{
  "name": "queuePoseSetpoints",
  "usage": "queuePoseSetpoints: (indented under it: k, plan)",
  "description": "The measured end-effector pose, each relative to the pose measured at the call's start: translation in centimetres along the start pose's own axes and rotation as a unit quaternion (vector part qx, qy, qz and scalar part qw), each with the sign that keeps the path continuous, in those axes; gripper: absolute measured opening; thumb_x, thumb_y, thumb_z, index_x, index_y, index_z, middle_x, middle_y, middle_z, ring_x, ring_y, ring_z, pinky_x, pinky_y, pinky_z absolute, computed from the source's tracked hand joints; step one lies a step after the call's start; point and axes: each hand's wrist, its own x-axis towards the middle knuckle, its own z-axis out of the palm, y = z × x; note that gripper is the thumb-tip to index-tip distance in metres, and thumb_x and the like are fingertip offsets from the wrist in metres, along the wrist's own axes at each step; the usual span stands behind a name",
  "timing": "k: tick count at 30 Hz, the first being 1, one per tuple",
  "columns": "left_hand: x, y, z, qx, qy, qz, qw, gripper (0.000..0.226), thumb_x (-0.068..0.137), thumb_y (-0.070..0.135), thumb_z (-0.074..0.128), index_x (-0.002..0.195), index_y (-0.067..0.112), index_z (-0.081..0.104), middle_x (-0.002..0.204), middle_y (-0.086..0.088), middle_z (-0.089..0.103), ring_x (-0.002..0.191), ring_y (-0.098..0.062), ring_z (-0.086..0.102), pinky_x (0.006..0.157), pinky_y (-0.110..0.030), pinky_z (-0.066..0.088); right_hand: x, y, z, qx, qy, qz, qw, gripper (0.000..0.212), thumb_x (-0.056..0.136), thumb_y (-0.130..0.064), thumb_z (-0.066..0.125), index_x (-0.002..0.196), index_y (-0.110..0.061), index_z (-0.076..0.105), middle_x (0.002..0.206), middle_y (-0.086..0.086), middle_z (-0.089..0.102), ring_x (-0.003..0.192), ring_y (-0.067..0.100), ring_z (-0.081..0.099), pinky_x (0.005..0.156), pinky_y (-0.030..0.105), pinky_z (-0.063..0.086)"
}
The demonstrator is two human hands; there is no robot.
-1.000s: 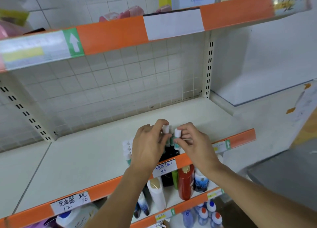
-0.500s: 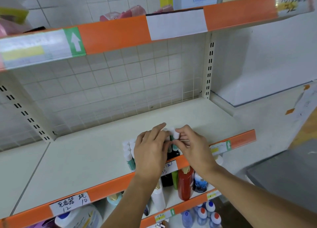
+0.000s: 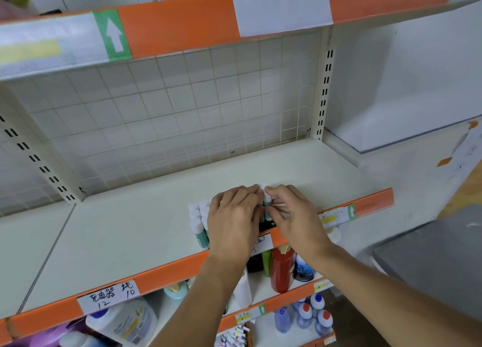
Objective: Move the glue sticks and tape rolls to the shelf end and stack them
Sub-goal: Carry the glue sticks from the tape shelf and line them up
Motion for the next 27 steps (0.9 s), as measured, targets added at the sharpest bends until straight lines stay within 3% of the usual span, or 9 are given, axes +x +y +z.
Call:
queuePoseSetpoints:
  k: [4,8,11,14,16,18,21,24,27]
  plan:
    - [-0.1,0.3,0.0,0.011,-0.002,-0.002,1.0,0.03,0.078,0.013,0.077,0.106,0.023,0.074,0.114,0.009,0.071,0.107,-0.018,0.065,0.093,-0.029,0.034,0.2,-0.2,-0.5,-0.051,-0.02,-0.001,0.998,0.031,0.089,-0.007,0.069,0.118,-0.018,0.061,0.109,-0.002,0.061,0.098,0.017,0.062,0.08,0.042,0.057]
    - [-0.3,0.9,-0.2,0.012,-0.014,-0.008,1.0,0.027,0.082,0.016,0.073,0.109,0.02,0.073,0.115,0.005,0.071,0.11,-0.02,0.064,0.094,-0.034,0.043,0.5,-0.9,-1.1,-0.113,-0.046,-0.01,0.993,0.029,0.088,-0.005,0.065,0.112,-0.019,0.058,0.106,0.001,0.061,0.099,0.024,0.06,0.075,0.048,0.054]
    - [-0.3,1.4,-0.8,0.024,-0.044,-0.007,0.999,0.027,0.086,0.017,0.055,0.11,0.018,0.07,0.115,0.002,0.07,0.111,-0.022,0.062,0.096,-0.037,0.044,0.5,-1.8,-1.4,-0.136,-0.056,-0.007,0.989,0.031,0.087,-0.003,0.062,0.114,-0.018,0.058,0.107,0.003,0.061,0.101,0.026,0.058,0.075,0.048,0.053]
    - [0.1,2.0,-1.7,0.049,-0.081,0.003,0.996,0.047,0.078,0.019,0.03,0.108,0.011,0.065,0.105,-0.003,0.068,0.099,-0.027,0.064,0.087,-0.039,0.049,1.1,-2.5,-1.7,-0.171,-0.072,-0.01,0.983,0.031,0.089,-0.004,0.058,0.117,-0.017,0.058,0.105,0.004,0.058,0.1,0.027,0.058,0.073,0.046,0.052]
    - [0.2,2.4,-2.2,0.065,-0.097,0.008,0.993,0.05,0.075,0.02,0.026,0.106,0.009,0.065,0.1,-0.006,0.068,0.093,-0.029,0.064,0.082,-0.038,0.05,1.4,-3.0,-2.1,-0.206,-0.085,-0.013,0.975,0.03,0.091,-0.008,0.056,0.119,-0.017,0.058,0.105,0.004,0.057,0.099,0.027,0.058,0.073,0.045,0.052]
    - [0.4,2.6,-2.9,0.08,-0.122,-0.009,0.989,0.044,0.079,0.017,0.034,0.109,0.008,0.064,0.106,-0.007,0.067,0.098,-0.03,0.063,0.088,-0.039,0.048,1.5,-3.4,-2.6,-0.232,-0.101,-0.019,0.967,0.032,0.092,-0.013,0.055,0.124,-0.018,0.058,0.109,0.004,0.057,0.101,0.027,0.058,0.076,0.044,0.053]
    - [0.5,3.0,-3.9,0.125,-0.192,-0.055,0.972,0.036,0.09,0.02,0.049,0.125,0.011,0.057,0.13,-0.005,0.057,0.123,-0.026,0.051,0.105,-0.036,0.035,1.3,-4.1,-3.6,-0.284,-0.135,-0.018,0.949,0.039,0.094,-0.021,0.053,0.133,-0.021,0.055,0.119,0.003,0.058,0.107,0.026,0.057,0.078,0.04,0.052]
    - [0.9,3.2,-4.9,0.175,-0.204,-0.104,0.958,0.034,0.098,0.034,0.042,0.123,0.015,0.053,0.129,-0.001,0.055,0.125,-0.023,0.046,0.107,-0.034,0.033,1.7,-5.0,-4.7,-0.353,-0.142,-0.026,0.924,0.042,0.094,-0.029,0.051,0.135,-0.02,0.053,0.128,0.003,0.058,0.111,0.028,0.058,0.084,0.039,0.045]
    - [0.9,3.4,-6.5,0.216,-0.202,-0.141,0.945,0.046,0.102,0.045,0.031,0.127,0.014,0.054,0.131,-0.003,0.055,0.128,-0.025,0.045,0.11,-0.038,0.031,2.8,-6.0,-5.5,-0.365,-0.164,-0.05,0.915,0.043,0.095,-0.038,0.05,0.133,-0.018,0.056,0.135,0.004,0.056,0.117,0.029,0.057,0.093,0.039,0.041]
